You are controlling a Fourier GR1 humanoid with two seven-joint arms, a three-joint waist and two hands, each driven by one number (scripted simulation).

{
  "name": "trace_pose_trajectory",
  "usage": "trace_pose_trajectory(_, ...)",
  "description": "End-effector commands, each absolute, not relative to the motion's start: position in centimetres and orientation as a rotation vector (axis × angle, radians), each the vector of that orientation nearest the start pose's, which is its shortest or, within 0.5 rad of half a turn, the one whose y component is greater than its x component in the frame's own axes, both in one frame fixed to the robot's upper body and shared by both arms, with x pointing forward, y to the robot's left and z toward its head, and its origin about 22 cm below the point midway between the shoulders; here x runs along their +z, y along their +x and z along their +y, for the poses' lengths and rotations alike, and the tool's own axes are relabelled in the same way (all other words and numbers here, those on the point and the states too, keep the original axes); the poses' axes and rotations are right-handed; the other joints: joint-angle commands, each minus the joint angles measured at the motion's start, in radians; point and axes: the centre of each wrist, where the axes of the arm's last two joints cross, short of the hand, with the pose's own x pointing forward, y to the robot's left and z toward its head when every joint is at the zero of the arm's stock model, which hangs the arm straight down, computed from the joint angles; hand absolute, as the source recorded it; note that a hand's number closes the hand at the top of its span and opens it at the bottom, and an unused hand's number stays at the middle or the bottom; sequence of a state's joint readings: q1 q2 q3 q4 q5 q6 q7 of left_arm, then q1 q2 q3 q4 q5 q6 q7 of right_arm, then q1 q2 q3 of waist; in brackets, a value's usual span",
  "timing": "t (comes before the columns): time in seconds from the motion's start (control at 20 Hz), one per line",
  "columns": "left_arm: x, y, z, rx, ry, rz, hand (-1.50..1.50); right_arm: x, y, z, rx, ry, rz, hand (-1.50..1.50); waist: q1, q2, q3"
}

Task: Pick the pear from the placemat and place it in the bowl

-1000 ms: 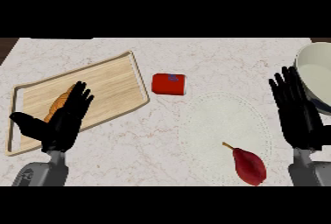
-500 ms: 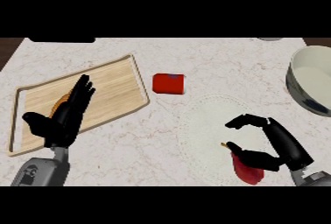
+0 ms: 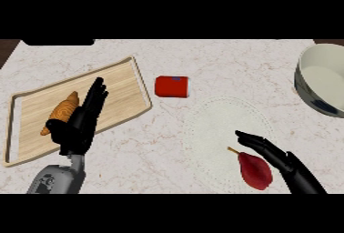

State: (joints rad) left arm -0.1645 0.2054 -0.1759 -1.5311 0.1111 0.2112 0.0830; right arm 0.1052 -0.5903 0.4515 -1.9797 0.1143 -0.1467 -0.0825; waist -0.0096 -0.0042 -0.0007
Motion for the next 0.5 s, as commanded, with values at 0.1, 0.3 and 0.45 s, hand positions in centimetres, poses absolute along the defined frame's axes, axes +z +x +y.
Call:
trace_pose_trajectory(0.1,4.3,28.5,22.5,-0.094,0.064,-1.565,0.00,14.0,18.0,-22.9,0.836,-0.371,-1.786,-1.50,0.002,0.002,-0.002)
trace_pose_trajectory(0.3,3.5,27.4,22.3,-0.105,0.057,-1.580,0.00,15.4,17.7,-21.5,0.933,-0.380,-1.622,-1.50,0.011,0.003,-0.001)
trace_pose_trajectory(0.45,3.0,27.1,22.0,-0.127,0.066,-1.601,0.00,17.1,18.4,-21.0,0.972,-0.378,-1.488,-1.50,0.018,0.004,-0.001)
